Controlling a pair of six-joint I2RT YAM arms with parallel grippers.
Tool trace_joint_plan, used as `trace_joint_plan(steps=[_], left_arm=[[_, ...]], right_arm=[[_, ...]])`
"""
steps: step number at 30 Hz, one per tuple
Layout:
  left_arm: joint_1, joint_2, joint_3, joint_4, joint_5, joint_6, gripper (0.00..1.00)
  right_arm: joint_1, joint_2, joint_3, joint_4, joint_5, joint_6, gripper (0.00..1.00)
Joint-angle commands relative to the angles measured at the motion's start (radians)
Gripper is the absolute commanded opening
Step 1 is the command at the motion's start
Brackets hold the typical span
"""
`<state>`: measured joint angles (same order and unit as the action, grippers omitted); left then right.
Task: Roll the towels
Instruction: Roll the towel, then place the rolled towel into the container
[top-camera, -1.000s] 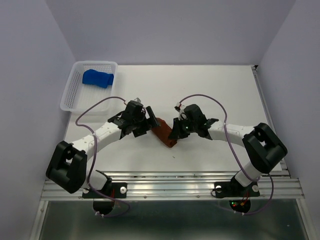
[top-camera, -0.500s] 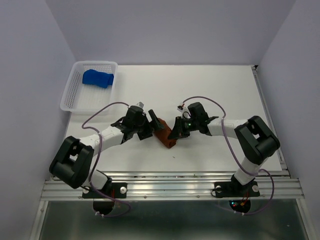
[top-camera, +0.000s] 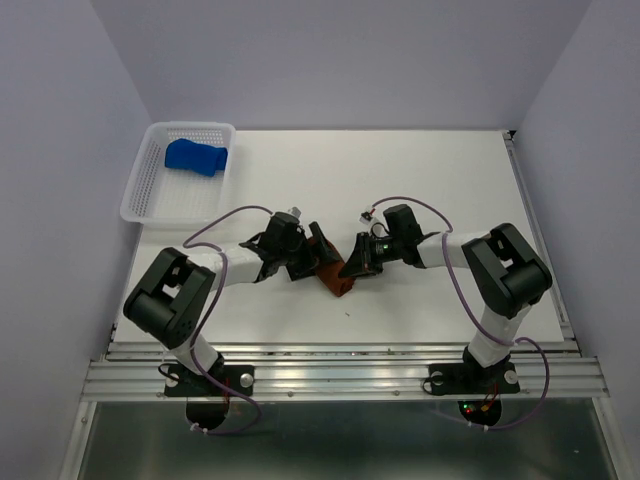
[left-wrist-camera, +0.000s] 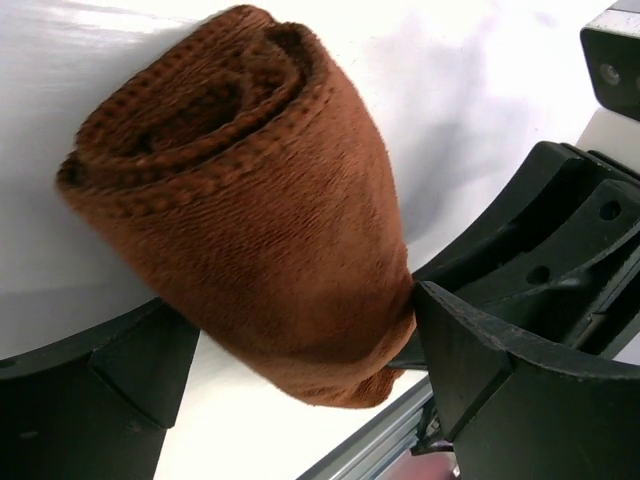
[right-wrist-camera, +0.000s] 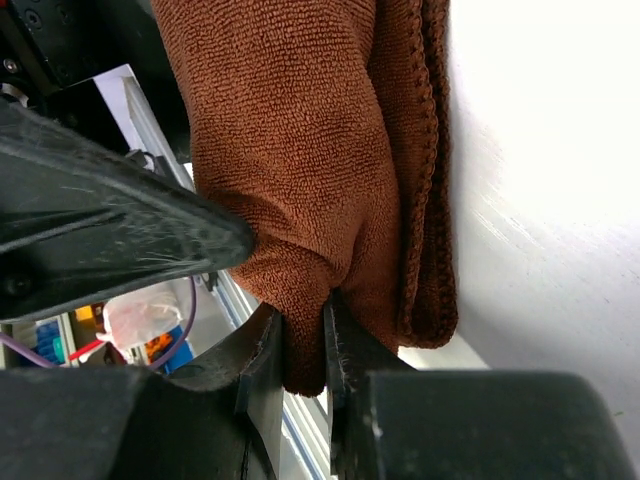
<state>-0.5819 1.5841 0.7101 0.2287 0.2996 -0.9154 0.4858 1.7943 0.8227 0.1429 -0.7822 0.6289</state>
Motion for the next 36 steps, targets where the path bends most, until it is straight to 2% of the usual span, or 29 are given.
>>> trace_joint_plan(steps=[1,4,5,7,8,9,11,13,16,17,19,20,21,26,27,29,33,36], left_arm=[[-0.029,0.062,0.035,0.027,0.012,0.003,0.90],[-0.036,0.083,0.052,0.021,-0.014,0.001,0.72],[-0.039,0.092,0.057,0.012,-0.031,-0.003,0.57],[-0.039,0.100,0.072,-0.012,-0.060,-0.002,0.40],[-0.041,0.105,0.078,-0.022,-0.072,0.004,0.19],[-0.044,0.108,0.084,-0.031,-0.098,0.004,0.07],[-0.045,0.114,0.104,-0.058,-0.112,0.009,0.00],[-0.045,0.114,0.132,-0.084,-0.129,0.027,0.00],[-0.044,0.103,0.196,-0.158,-0.194,0.061,0.00],[-0.042,0.090,0.218,-0.176,-0.218,0.079,0.00],[-0.035,0.073,0.270,-0.215,-0.281,0.124,0.00],[-0.024,0.051,0.282,-0.215,-0.289,0.136,0.00],[0.000,0.041,0.293,-0.207,-0.289,0.150,0.00],[0.066,-0.024,0.415,-0.195,-0.289,0.239,0.00],[0.080,-0.032,0.436,-0.196,-0.289,0.253,0.00],[0.143,-0.052,0.481,-0.192,-0.259,0.260,0.00],[0.270,-0.070,0.557,-0.164,-0.189,0.305,0.00],[0.352,-0.069,0.649,-0.189,-0.201,0.360,0.00]], right_arm=[[-0.015,0.063,-0.031,-0.062,0.049,-0.008,0.01],[-0.038,0.066,-0.034,-0.062,0.054,-0.003,0.01],[-0.038,0.063,-0.036,-0.062,0.055,-0.003,0.01],[-0.056,0.056,-0.037,-0.060,0.051,-0.005,0.01],[-0.056,0.053,-0.039,-0.060,0.051,-0.001,0.02],[-0.056,0.053,-0.040,-0.062,0.049,-0.001,0.03],[-0.065,0.042,-0.036,-0.062,0.038,-0.015,0.11],[-0.065,0.022,-0.033,-0.062,0.011,-0.050,0.19],[-0.065,-0.076,-0.014,-0.095,-0.012,-0.103,0.40],[-0.065,-0.111,-0.007,-0.110,-0.008,-0.136,0.48],[-0.065,-0.228,0.018,-0.158,0.040,-0.172,0.56],[-0.065,-0.269,0.024,-0.184,0.060,-0.207,0.72],[-0.065,-0.356,0.024,-0.190,0.095,-0.222,0.99],[-0.065,-0.593,-0.002,-0.207,0.230,-0.267,1.00],[-0.065,-0.627,-0.007,-0.206,0.295,-0.259,1.00],[-0.065,-0.715,-0.019,-0.209,0.355,-0.248,1.00],[-0.065,-0.797,-0.025,-0.232,0.451,-0.265,1.00],[-0.065,-0.814,-0.017,-0.265,0.501,-0.288,1.00]])
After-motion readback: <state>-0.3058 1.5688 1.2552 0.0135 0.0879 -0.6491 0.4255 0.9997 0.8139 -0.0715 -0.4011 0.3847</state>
